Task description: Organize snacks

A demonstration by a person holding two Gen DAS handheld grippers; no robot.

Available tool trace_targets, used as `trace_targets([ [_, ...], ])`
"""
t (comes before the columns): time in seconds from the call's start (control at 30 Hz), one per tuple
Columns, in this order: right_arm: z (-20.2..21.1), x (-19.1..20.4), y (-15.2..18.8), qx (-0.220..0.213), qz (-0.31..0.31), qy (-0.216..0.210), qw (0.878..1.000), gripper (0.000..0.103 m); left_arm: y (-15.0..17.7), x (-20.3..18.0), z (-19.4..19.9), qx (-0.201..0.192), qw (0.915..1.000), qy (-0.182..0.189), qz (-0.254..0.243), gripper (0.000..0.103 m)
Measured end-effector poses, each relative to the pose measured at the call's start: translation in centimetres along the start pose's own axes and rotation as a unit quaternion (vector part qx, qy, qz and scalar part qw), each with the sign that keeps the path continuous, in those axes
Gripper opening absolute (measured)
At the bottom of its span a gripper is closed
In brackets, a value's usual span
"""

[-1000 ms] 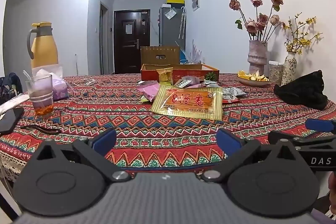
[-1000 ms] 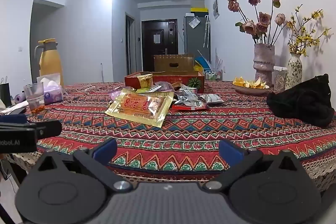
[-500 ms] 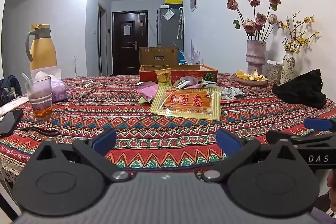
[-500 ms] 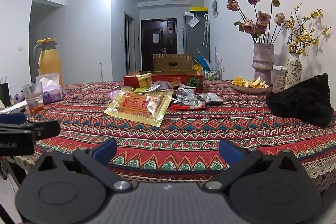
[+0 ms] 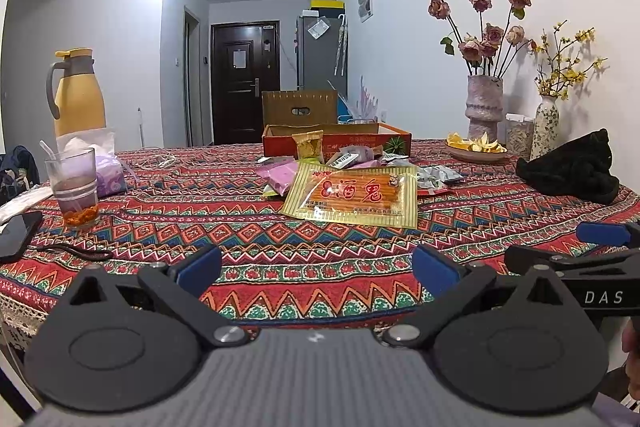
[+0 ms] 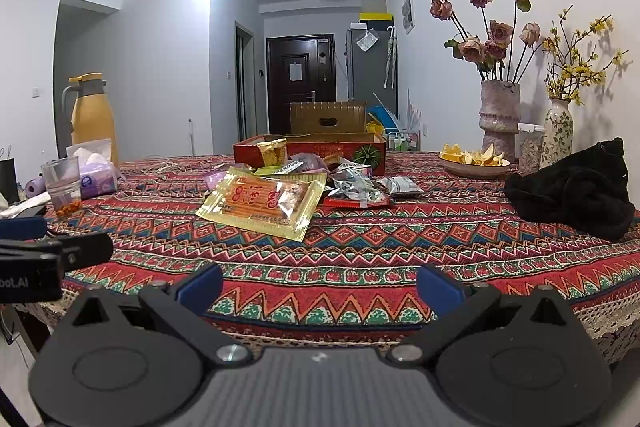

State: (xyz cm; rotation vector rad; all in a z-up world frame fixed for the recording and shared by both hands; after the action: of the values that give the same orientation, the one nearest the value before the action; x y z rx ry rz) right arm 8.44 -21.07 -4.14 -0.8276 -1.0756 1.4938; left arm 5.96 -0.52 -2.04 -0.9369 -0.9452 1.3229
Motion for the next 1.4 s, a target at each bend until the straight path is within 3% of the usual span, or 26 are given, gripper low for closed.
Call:
trace_targets([
  [1.4, 0.01, -0.16, -0.26, -0.001, -0.005, 0.004, 1.0, 0.103, 0.0, 0.26, -0.13, 0.007, 1.0, 0.0, 0.001, 0.103],
])
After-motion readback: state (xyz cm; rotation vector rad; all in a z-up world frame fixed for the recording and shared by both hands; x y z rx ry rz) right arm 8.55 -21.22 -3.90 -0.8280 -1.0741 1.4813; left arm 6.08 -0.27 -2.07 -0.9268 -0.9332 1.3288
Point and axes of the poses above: each gripper's, at about its wrist camera, not at the fingertips, and z roughly against the way its jaws point, x to its left, y to its underside, the point moved 7 cm from there along -z, roughly the way its jaws point, and after that the axes turned 3 degrees about x, right-handed, at the moved point
